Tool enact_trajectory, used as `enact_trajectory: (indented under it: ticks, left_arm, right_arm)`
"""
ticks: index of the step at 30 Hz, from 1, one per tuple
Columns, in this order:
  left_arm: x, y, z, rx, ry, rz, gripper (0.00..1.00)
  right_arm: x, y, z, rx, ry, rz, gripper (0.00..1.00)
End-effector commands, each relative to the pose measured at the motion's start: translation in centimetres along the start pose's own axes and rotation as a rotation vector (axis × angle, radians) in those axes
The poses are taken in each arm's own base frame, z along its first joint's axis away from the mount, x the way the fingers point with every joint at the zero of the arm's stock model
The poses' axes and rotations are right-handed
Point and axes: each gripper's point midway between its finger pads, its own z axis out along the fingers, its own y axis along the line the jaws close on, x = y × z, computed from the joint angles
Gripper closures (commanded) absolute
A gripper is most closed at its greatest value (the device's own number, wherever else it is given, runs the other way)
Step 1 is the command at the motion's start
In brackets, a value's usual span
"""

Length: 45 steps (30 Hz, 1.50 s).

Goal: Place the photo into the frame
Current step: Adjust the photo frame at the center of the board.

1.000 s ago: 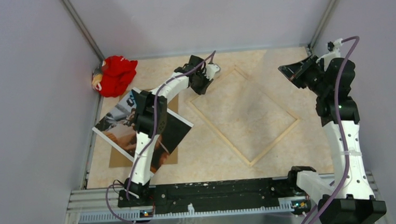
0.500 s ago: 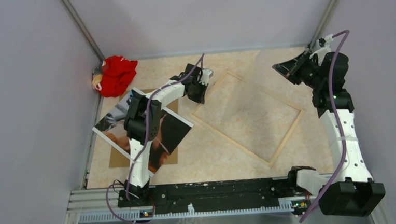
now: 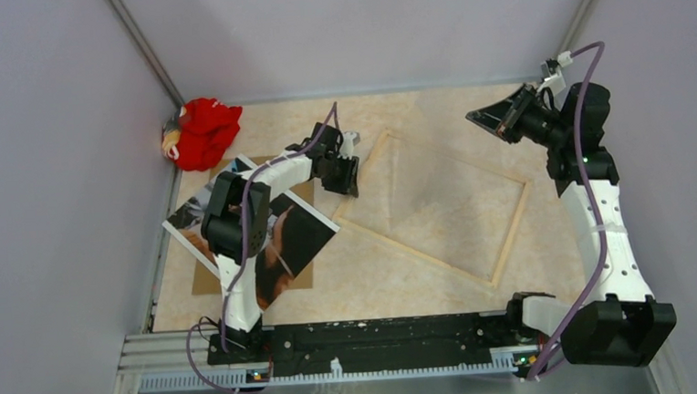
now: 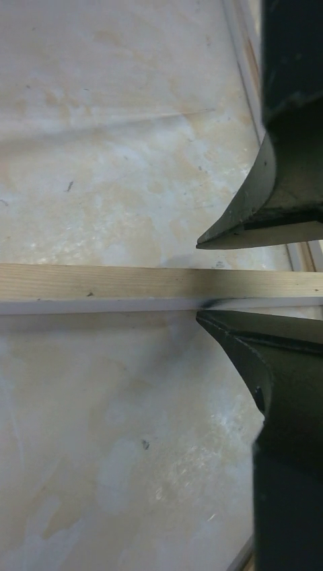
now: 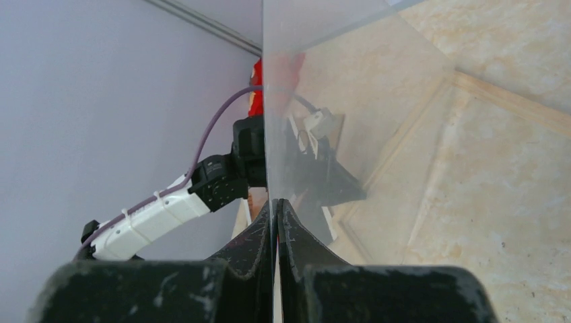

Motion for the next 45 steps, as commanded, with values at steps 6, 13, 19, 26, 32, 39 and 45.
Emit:
enact_trajectory:
  ticks: [6,13,19,26,32,39,45]
  left_arm:
    - [-3.1,-0.1,-5.7,0.146,-0.101,-0.013,0.52]
    - [-3.1,3.4,-4.7,0.163,-0.088,-0.07,0.68]
    - [-2.9,2.9,-4.5,0.214,-0.098,-0.073,0.83]
    - [-2.6,3.2,-4.6,0.201,-0.098,-0.074,0.91]
    - [-2.3,4.0,-4.4,0.179,-0.094,-0.09,0.96]
    - [-2.6,4.1,-4.6,0.166,-0.106,-0.064,0.97]
    - [-2.5,4.3,-4.3,0.168,-0.097,-0.057,0.98]
  right_arm:
    - [-1.1,3.9,-0.7,-0.139,-0.018,0.012,1.0]
    - [-2.0,4.9,-1.1,-0.198,-0.127,0.154,1.0]
    - [-1.5,6.4,-0.1,-0.214,-0.177,0.21,1.0]
    - [-1.2,5.6,-0.1,-0.197,-0.255,0.29,1.0]
    - [0.9,3.0,-0.1,-0.172,-0.252,0.34,1.0]
    - [3.7,-3.4,-1.9,0.07,-0.236,0.287,1.0]
    - [6.4,-8.6,-4.1,0.263,-0.219,0.212,1.0]
